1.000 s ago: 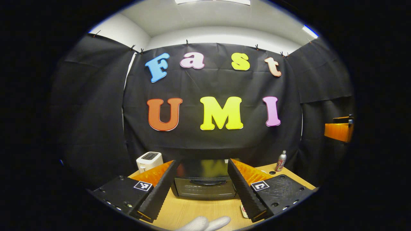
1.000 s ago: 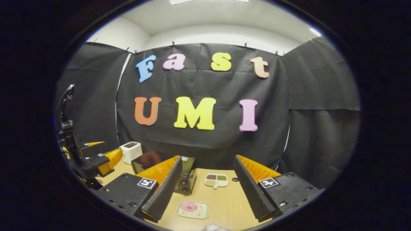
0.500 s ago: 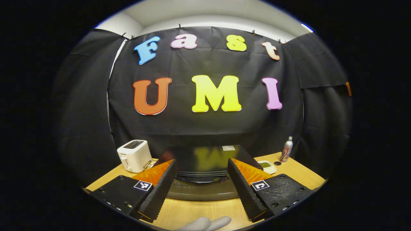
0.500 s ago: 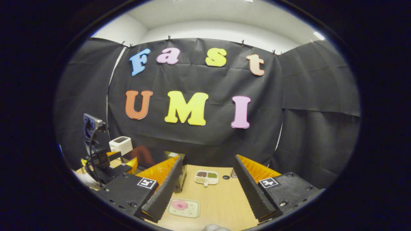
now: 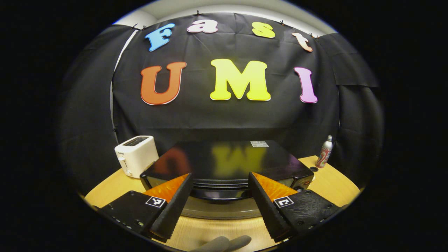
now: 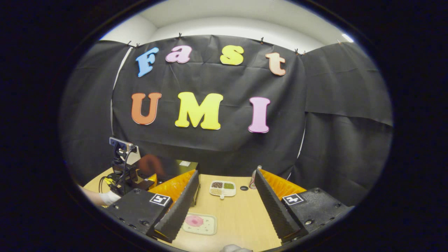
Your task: Open the electric oven with the left hand, put the food in, and close the electric oven.
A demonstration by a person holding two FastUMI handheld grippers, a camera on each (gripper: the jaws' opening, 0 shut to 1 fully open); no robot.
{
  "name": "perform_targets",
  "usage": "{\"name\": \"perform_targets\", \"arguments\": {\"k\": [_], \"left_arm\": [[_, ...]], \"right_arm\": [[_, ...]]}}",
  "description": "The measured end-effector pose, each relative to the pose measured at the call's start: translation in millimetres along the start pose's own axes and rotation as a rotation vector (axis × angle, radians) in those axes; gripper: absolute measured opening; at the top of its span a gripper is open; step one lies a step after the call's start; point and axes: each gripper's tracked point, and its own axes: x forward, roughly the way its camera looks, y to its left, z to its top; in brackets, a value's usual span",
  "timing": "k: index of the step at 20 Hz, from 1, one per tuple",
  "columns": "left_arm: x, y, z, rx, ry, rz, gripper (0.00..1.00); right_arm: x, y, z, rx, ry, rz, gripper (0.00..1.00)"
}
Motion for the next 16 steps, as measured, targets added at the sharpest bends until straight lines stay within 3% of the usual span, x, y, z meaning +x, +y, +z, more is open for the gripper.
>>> {"name": "perform_targets", "arguments": {"k": [6, 16], "left_arm": [[5, 6, 2, 0.022, -0.032, 0.008, 0.98], [4, 6, 1, 0.030, -0.050, 0.013, 0.98]], "right_arm": [[-6, 1, -10, 0.024, 0.025, 0.013, 1.00], [-15, 3, -13, 0.072, 0.031, 0.039, 0.97]]}}
